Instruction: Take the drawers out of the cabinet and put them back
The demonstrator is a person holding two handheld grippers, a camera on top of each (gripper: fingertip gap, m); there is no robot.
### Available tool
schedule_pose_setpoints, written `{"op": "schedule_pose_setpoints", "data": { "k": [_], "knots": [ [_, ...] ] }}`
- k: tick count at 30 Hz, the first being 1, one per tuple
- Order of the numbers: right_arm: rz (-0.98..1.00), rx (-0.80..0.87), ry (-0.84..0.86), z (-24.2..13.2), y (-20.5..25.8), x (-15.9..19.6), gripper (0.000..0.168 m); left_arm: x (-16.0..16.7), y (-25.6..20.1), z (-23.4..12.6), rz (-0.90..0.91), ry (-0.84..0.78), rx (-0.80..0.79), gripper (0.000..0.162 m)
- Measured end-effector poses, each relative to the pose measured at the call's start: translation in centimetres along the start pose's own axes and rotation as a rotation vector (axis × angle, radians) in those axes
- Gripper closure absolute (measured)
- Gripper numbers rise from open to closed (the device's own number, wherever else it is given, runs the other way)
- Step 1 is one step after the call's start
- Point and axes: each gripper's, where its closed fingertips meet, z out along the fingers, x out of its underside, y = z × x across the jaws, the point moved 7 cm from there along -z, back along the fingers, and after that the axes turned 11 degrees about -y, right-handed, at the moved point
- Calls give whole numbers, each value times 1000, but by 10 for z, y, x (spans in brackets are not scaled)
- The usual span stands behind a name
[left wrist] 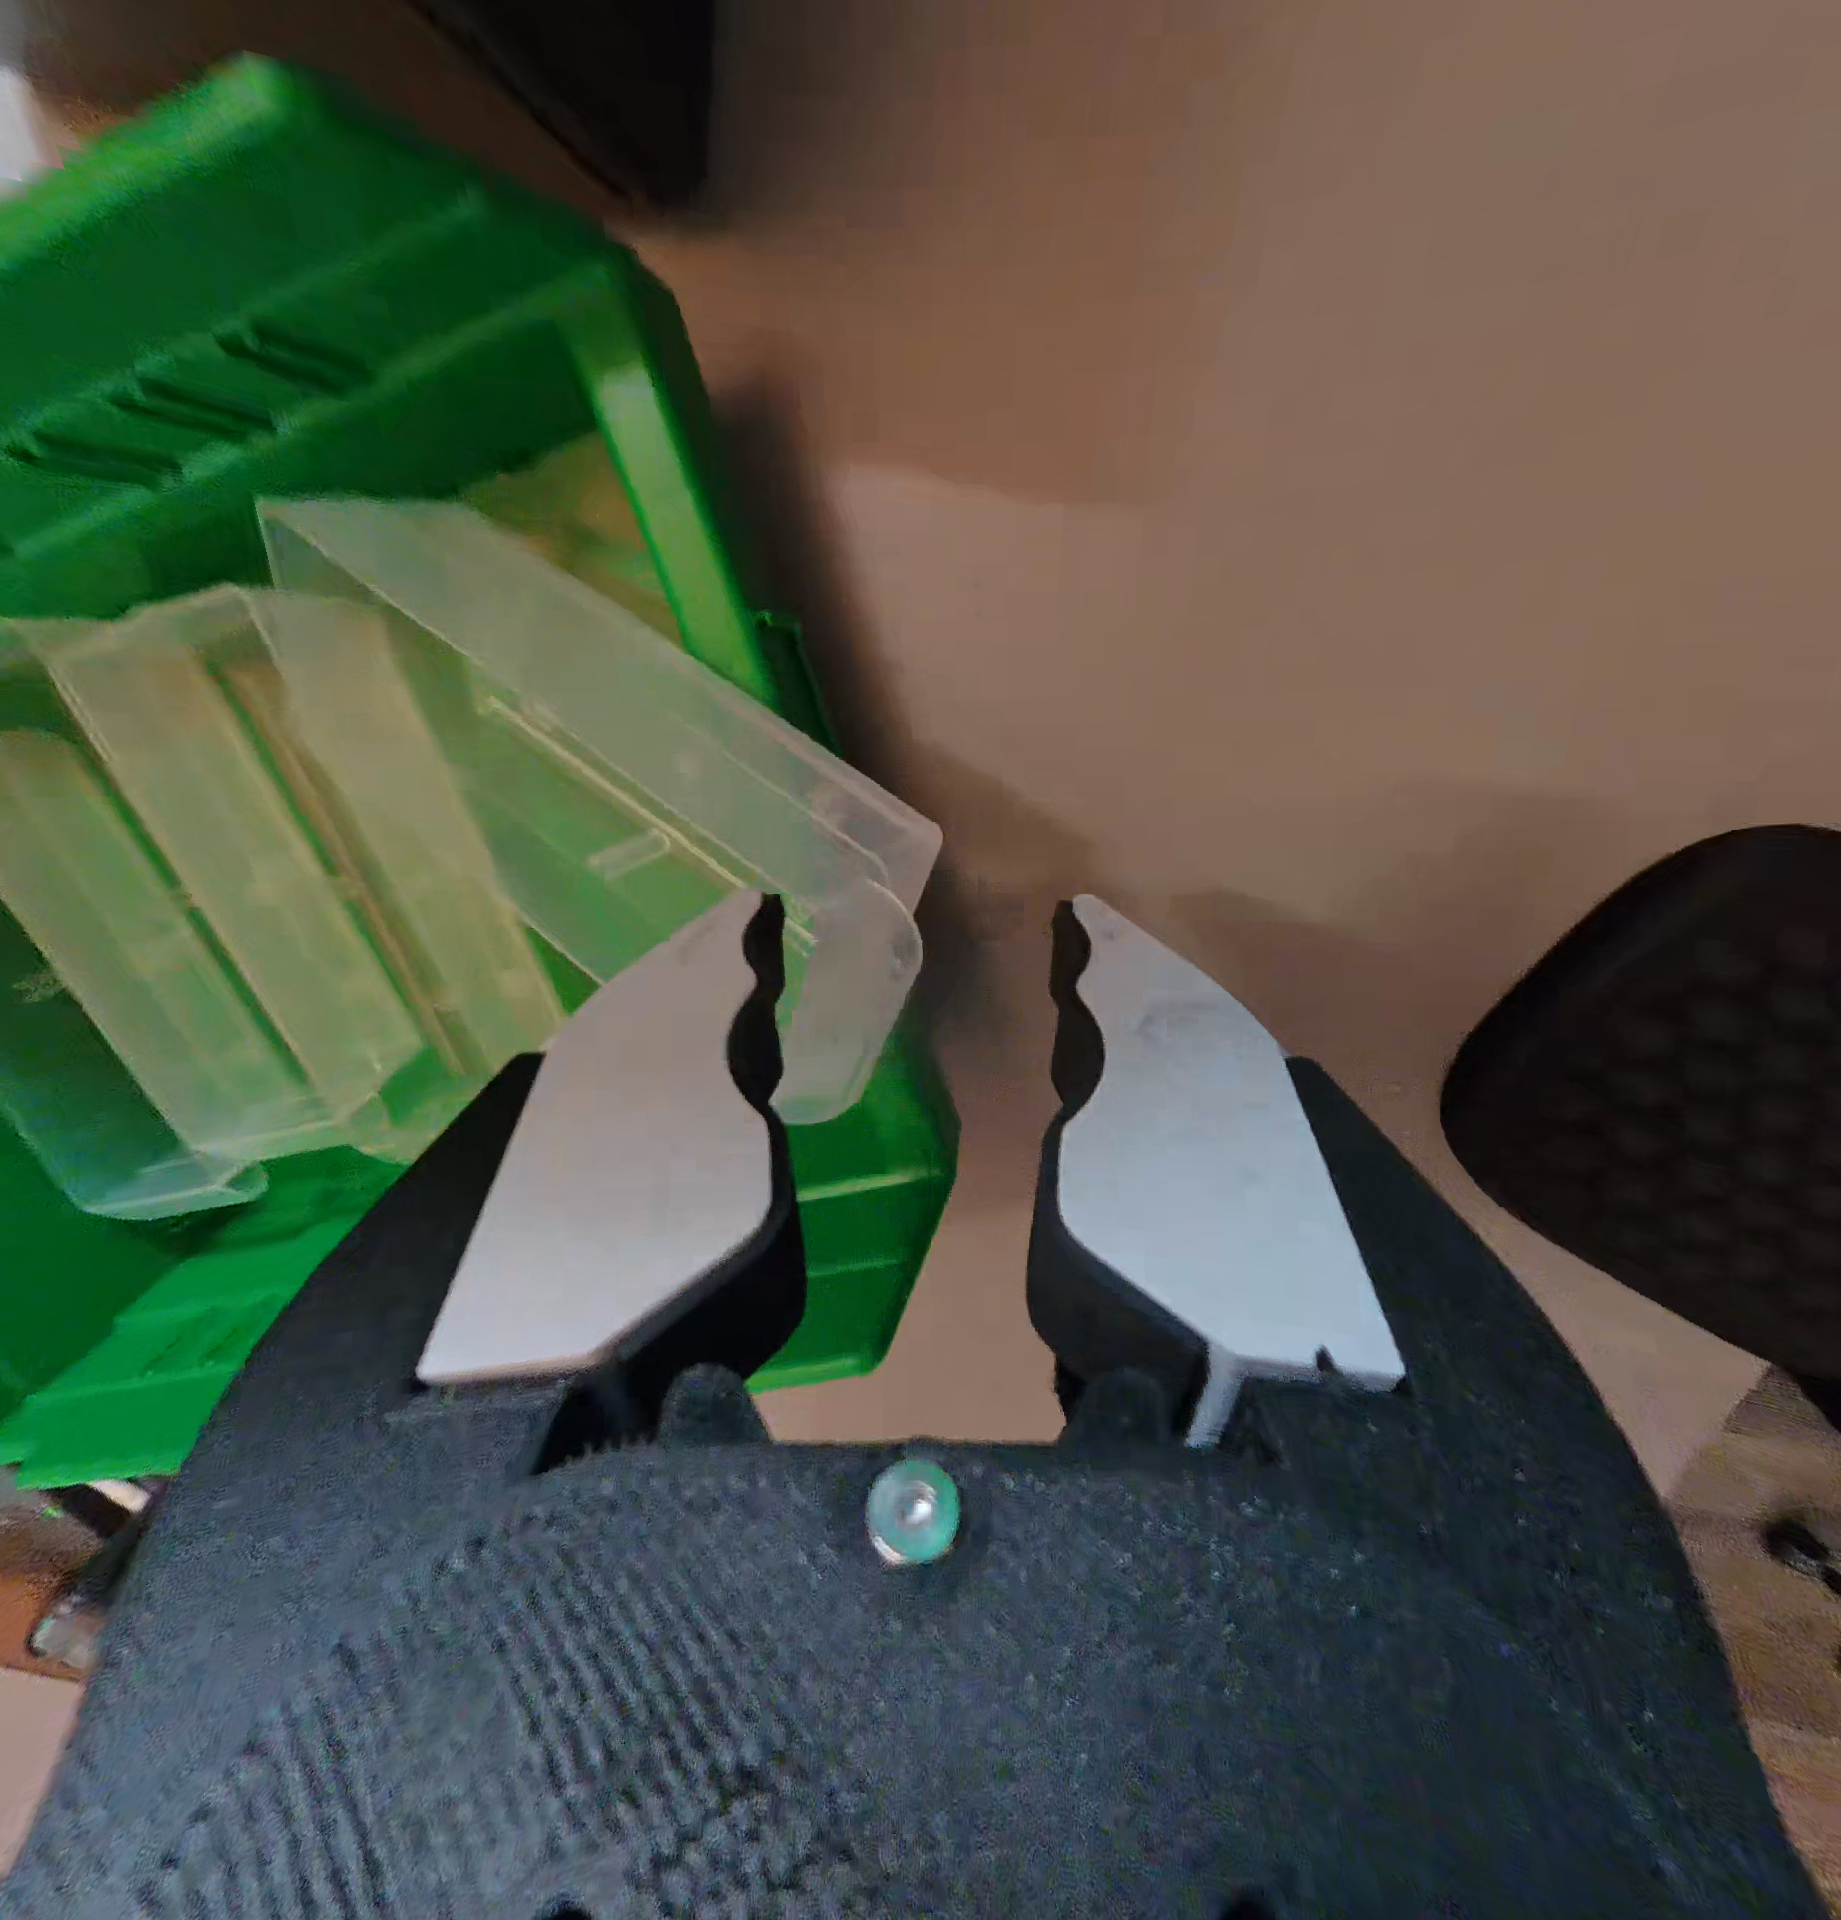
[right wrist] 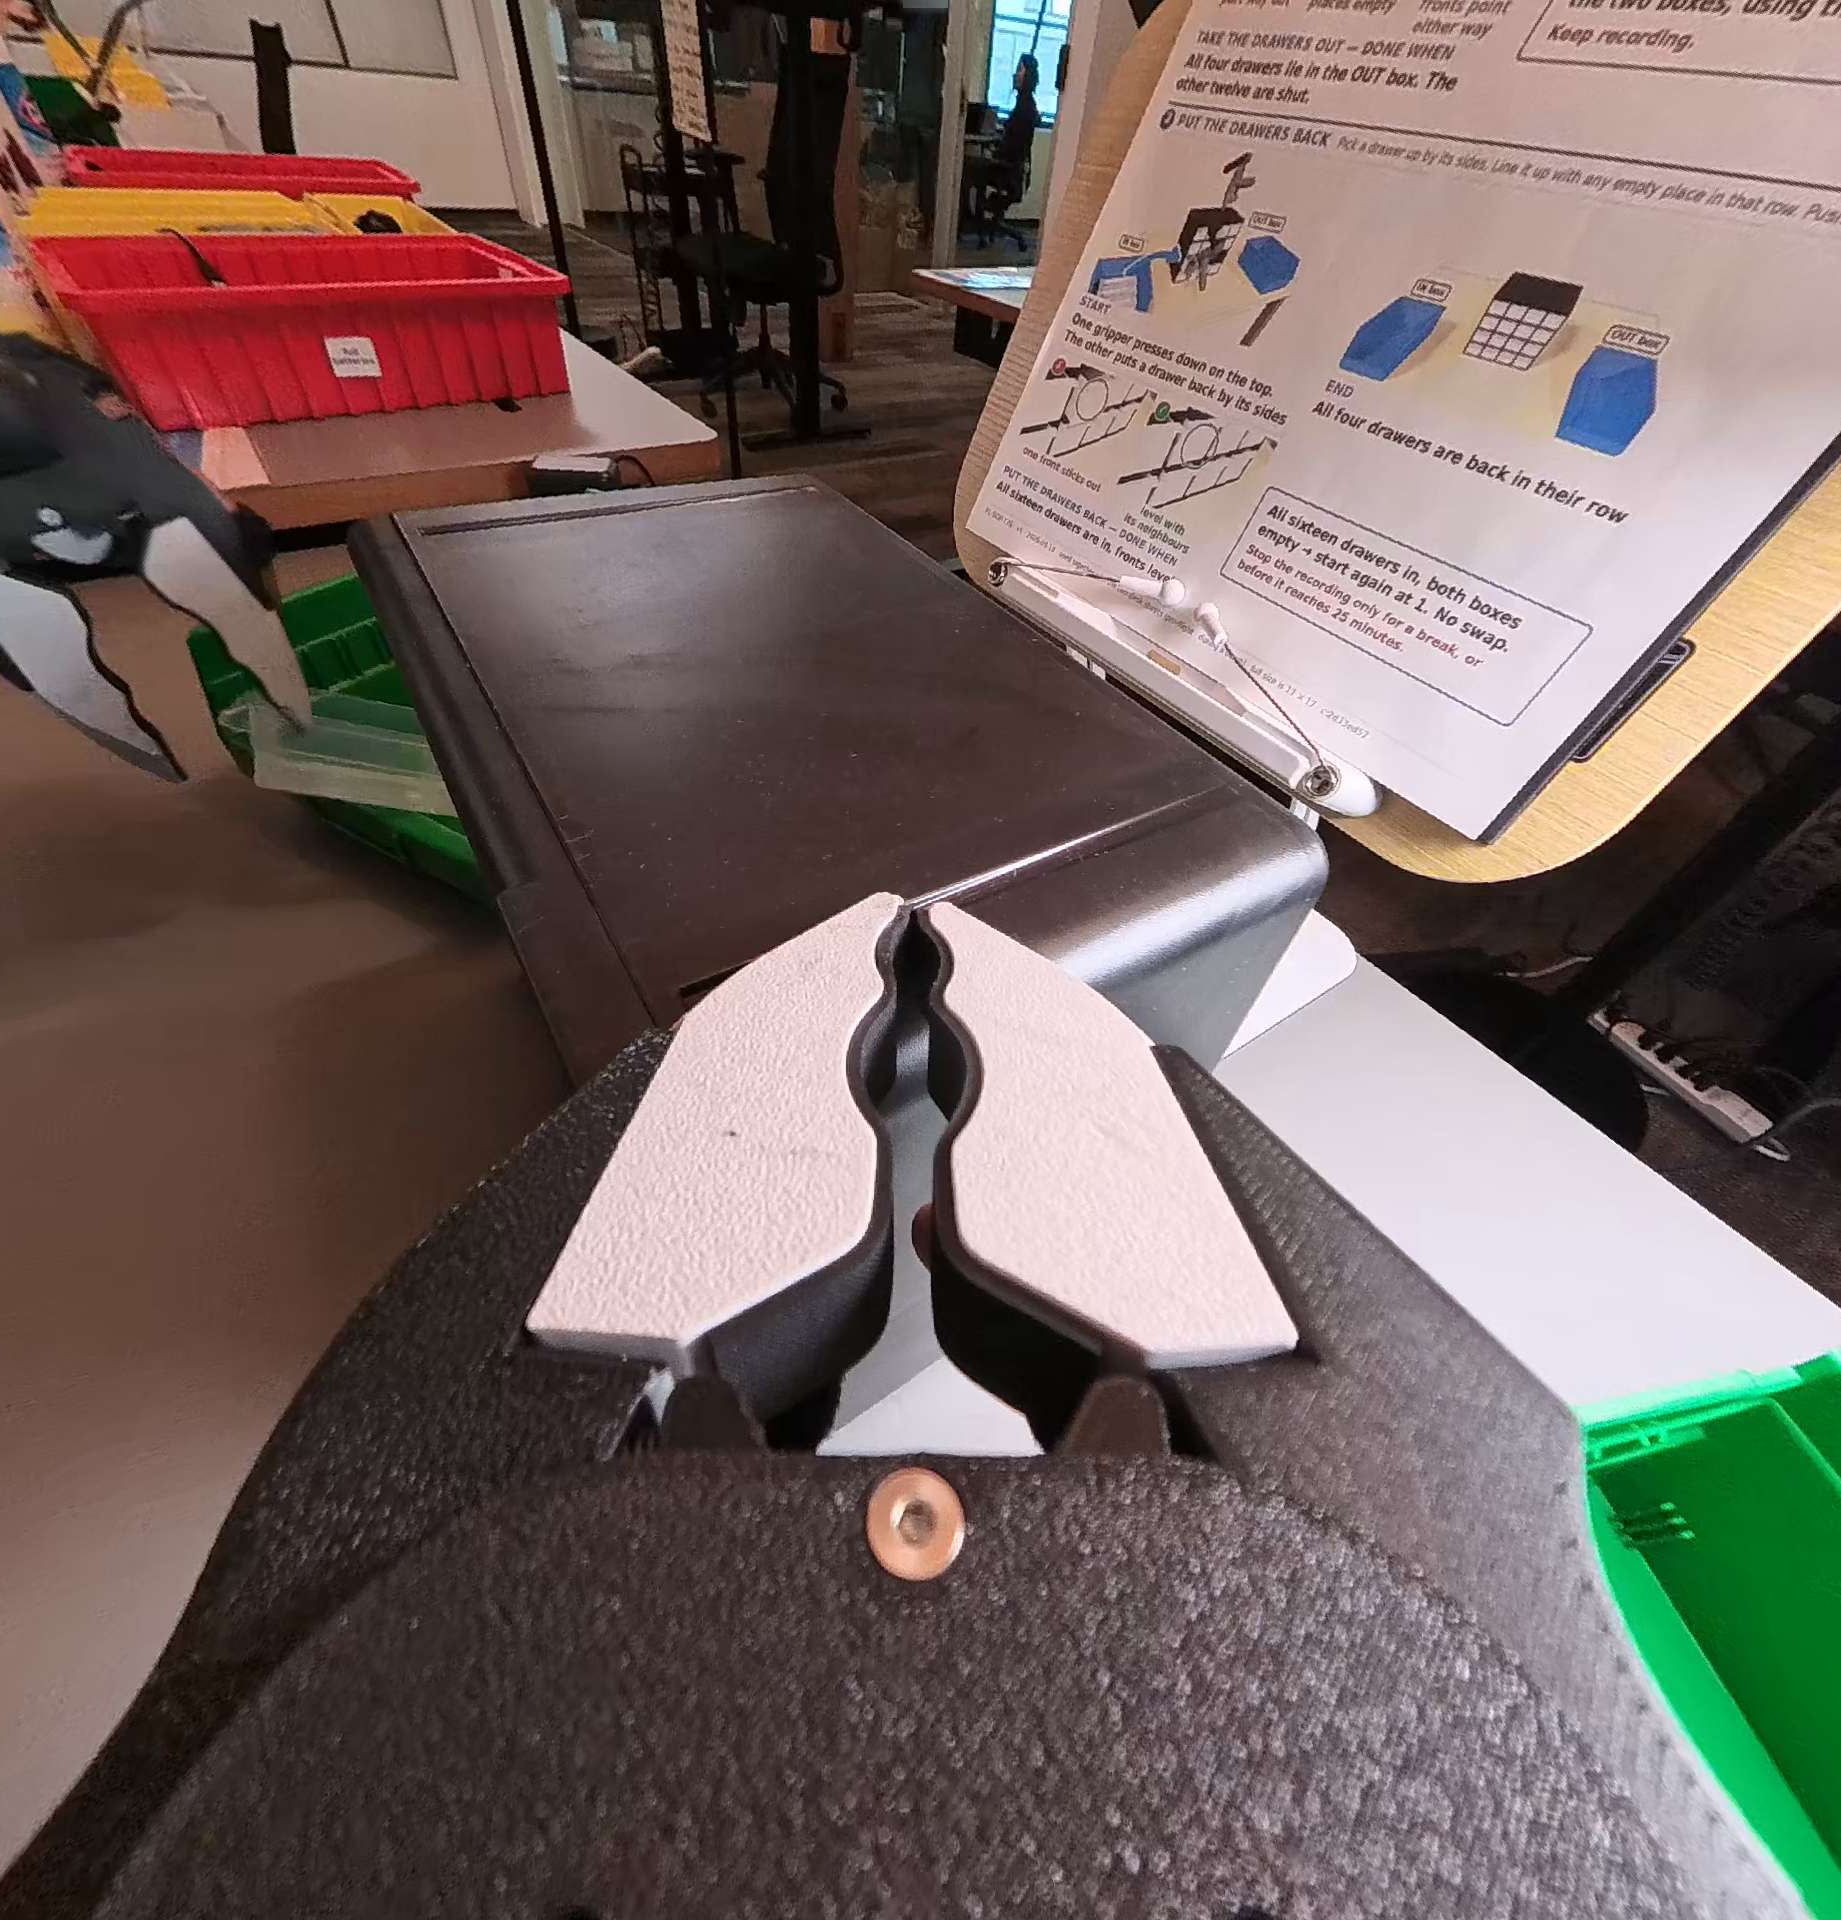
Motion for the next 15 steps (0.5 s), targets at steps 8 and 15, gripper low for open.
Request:
{"op": "schedule_pose_setpoints", "data": {
  "k": [8, 15],
  "knots": [
    [-1, -3, -5, 0, 0, 0, 168, 18, 11, 8, -9, 70, -24, 141],
    [38, -27, -28, 0, -2, 2, 168, 15, 4, -2, 56, 112, -39, 127]
  ]
}}
